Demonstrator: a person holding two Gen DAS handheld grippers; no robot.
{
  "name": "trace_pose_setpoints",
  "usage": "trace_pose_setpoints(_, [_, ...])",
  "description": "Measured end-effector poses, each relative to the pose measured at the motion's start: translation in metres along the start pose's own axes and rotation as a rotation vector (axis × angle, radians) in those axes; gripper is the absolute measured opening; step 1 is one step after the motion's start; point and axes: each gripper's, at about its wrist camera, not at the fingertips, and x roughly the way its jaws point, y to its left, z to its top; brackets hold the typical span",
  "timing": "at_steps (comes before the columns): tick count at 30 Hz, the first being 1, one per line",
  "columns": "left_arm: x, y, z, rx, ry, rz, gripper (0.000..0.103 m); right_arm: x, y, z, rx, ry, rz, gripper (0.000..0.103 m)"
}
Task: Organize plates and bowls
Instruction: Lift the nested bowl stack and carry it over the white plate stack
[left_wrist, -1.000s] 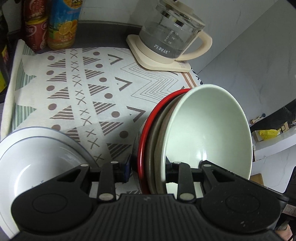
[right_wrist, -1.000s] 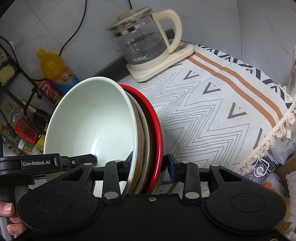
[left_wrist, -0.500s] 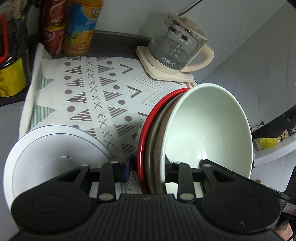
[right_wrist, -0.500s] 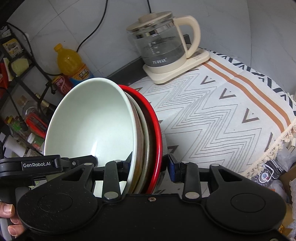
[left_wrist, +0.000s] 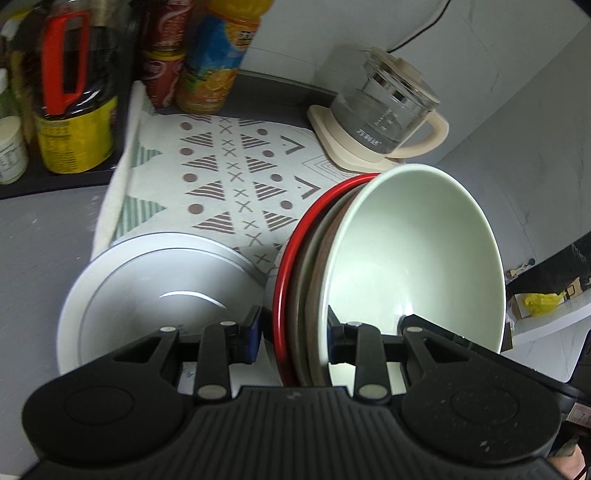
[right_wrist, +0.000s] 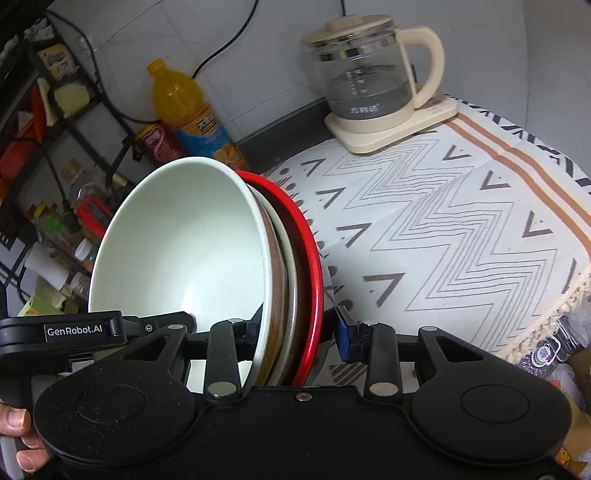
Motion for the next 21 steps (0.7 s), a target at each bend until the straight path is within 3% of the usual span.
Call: trace_pose_setpoints(21, [-0.033,0.045,-0.025,-0.086,-0.034,0.053,0.031,0.014,0.041,-0.021,-0.077,0.061,0.04,0.034])
